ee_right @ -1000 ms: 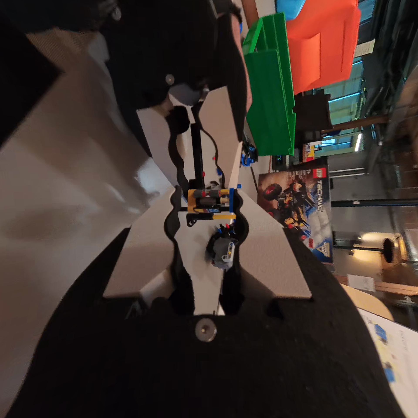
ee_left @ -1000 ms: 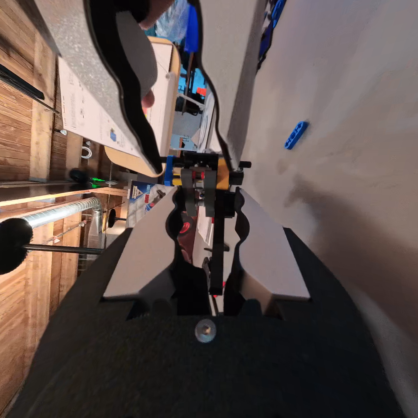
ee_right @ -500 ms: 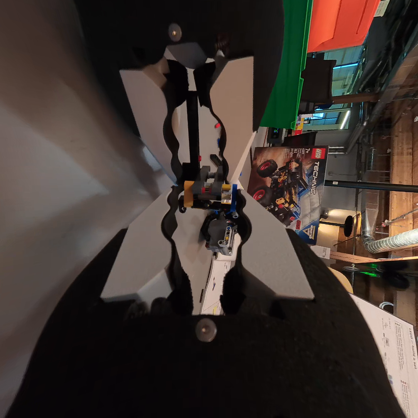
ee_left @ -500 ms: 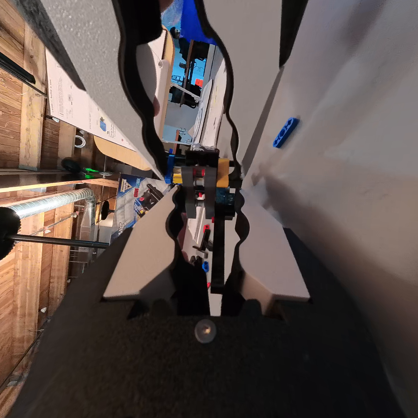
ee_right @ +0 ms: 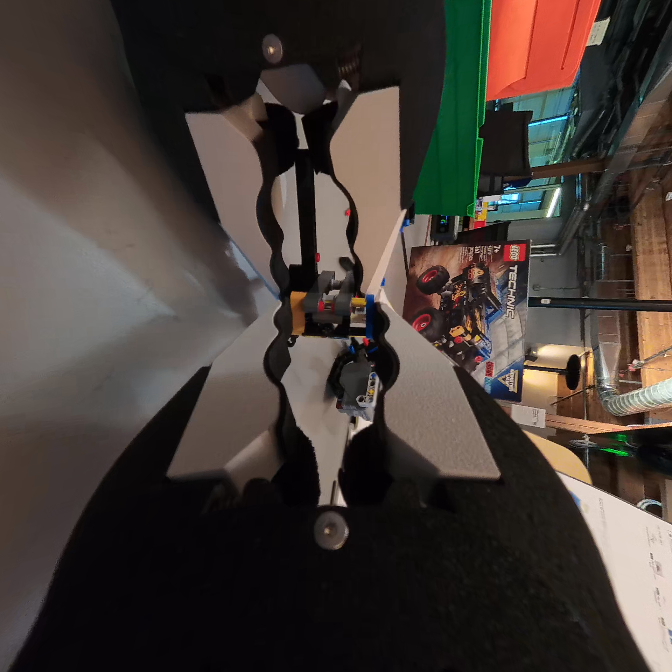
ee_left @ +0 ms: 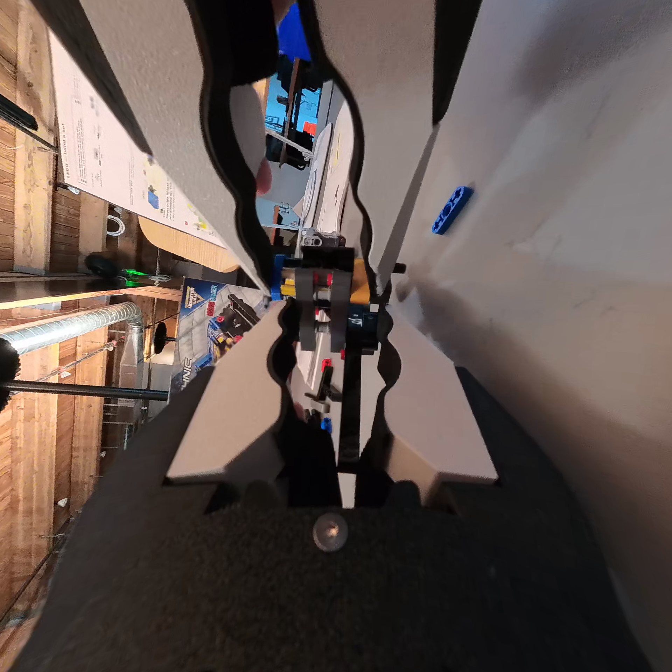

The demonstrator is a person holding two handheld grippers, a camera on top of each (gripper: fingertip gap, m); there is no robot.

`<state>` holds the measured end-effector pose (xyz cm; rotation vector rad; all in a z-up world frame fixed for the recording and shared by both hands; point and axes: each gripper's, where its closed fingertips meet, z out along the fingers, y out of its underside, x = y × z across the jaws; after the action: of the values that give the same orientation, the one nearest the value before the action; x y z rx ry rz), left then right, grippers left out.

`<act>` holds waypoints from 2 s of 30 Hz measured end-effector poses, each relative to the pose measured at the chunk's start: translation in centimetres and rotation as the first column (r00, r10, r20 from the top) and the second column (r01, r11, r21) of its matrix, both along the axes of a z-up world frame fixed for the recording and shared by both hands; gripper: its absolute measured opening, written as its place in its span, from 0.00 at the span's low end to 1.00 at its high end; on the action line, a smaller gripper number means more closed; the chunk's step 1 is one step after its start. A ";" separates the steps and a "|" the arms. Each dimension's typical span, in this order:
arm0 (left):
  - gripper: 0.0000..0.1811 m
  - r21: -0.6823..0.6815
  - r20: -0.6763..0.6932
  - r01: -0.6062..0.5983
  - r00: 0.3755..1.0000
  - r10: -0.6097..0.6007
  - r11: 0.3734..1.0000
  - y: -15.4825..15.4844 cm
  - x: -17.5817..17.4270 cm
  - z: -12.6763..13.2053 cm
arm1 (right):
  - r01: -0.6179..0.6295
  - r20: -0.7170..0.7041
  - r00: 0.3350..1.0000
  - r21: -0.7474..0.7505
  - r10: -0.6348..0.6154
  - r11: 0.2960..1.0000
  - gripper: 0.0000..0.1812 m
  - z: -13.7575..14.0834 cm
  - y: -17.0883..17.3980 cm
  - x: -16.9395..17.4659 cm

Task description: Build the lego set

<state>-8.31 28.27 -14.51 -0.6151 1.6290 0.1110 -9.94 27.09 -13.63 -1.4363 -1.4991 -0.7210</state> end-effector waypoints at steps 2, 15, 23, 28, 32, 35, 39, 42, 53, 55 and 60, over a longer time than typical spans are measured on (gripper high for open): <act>0.23 -0.017 0.017 0.004 1.000 -0.003 1.000 0.0 0.0 0.3 | -0.010 -0.010 1.000 0.019 0.010 1.000 0.24 0.3 0.0 -0.1; 0.23 -0.064 0.003 0.013 1.000 -0.013 0.998 0.1 0.0 -0.2 | -0.029 0.030 0.999 0.044 0.027 0.999 0.24 0.0 0.2 -0.2; 0.22 -0.064 0.009 0.003 1.000 -0.002 0.998 0.2 0.0 0.0 | -0.016 0.054 0.998 0.061 0.013 0.998 0.24 0.2 0.3 -0.1; 0.23 -0.065 0.001 -0.008 1.000 0.008 0.998 0.3 0.0 -0.1 | -0.009 0.033 0.999 0.043 0.007 0.999 0.24 0.1 0.4 -0.1; 0.23 -0.121 0.009 -0.011 1.000 0.012 0.993 0.7 0.1 -0.3 | 0.024 -0.015 1.000 0.038 -0.023 0.999 0.24 0.2 0.7 0.0; 0.23 -0.117 0.002 -0.032 0.999 0.032 0.993 1.1 0.1 -0.4 | 0.025 -0.014 1.000 0.054 -0.024 0.998 0.28 0.6 0.7 0.3; 0.23 -0.123 0.011 -0.042 0.999 0.043 0.992 1.3 0.0 -0.3 | 0.034 -0.033 0.999 0.047 -0.033 0.998 0.30 1.3 0.5 0.6; 0.23 -0.099 0.014 -0.039 0.999 0.041 0.994 1.2 0.1 -0.2 | 0.038 0.006 0.999 0.047 -0.039 0.998 0.30 0.7 0.7 0.8; 0.23 -0.068 0.011 -0.056 0.998 0.057 0.996 1.2 0.2 -0.2 | 0.064 0.076 0.994 0.107 -0.073 0.992 0.25 0.4 1.4 1.2; 0.23 -0.064 0.016 -0.057 0.998 0.058 0.996 1.1 0.2 -0.1 | 0.061 0.078 0.995 0.105 -0.069 0.993 0.25 0.5 1.4 1.2; 0.23 -0.040 0.012 -0.067 0.998 0.067 0.997 1.2 0.1 0.0 | 0.061 0.096 0.993 0.115 -0.072 0.992 0.25 0.5 1.4 1.2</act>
<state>-8.24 29.43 -14.47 -0.6998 1.6011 0.1239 -8.73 28.50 -13.11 -1.3884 -1.4677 -0.9151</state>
